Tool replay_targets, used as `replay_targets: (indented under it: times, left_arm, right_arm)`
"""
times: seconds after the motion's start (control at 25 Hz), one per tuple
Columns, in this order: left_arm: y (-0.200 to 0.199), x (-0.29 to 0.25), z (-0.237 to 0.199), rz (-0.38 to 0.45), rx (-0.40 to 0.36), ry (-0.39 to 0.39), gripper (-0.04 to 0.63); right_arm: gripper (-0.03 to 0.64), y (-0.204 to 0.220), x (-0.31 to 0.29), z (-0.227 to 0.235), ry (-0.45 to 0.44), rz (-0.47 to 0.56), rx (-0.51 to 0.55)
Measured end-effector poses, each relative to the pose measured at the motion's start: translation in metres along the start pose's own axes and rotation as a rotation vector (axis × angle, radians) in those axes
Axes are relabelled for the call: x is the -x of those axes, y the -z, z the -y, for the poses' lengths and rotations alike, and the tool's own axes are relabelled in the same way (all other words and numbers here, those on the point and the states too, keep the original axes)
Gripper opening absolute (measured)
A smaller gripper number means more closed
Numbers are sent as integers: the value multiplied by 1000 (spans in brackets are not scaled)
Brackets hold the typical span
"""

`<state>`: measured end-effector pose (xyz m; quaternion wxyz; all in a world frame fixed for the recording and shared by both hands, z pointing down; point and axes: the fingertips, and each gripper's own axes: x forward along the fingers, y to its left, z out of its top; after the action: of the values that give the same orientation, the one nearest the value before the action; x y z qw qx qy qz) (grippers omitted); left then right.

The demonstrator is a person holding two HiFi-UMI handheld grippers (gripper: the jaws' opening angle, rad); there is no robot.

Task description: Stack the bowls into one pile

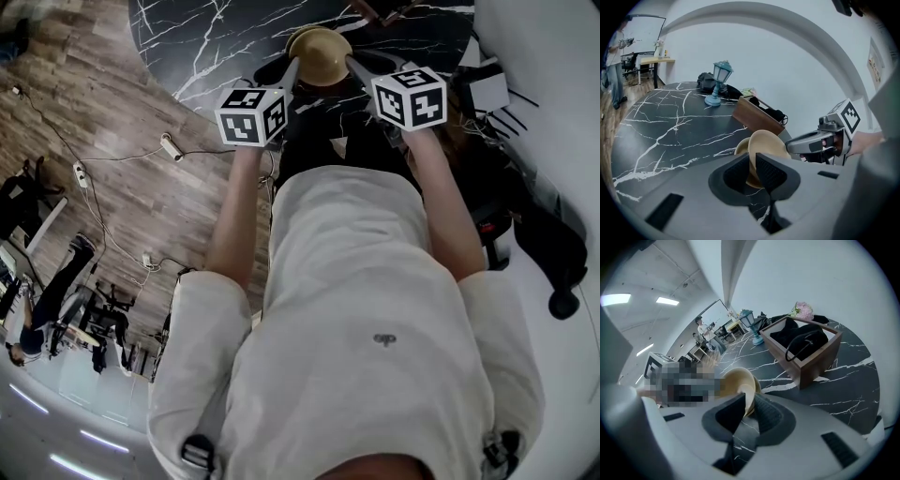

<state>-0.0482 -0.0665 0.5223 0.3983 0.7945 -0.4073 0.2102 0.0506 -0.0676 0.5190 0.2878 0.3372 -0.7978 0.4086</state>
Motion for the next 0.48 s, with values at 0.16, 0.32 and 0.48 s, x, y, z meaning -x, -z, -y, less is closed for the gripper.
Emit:
replay_targets:
  times: [0.16,0.32,0.48]
  left_arm:
    - [3,-2,-3,-2,17,-19,43]
    - [8,-3,-7,2,43,-39,43]
    - [12,-3,-9,13,63,-60,43]
  right_arm:
    - [58,1,-7,3,-19,-31,19]
    - [60,1,-13,5,-37,-56,39]
    - [60,0,-18,6,-53,-74,54]
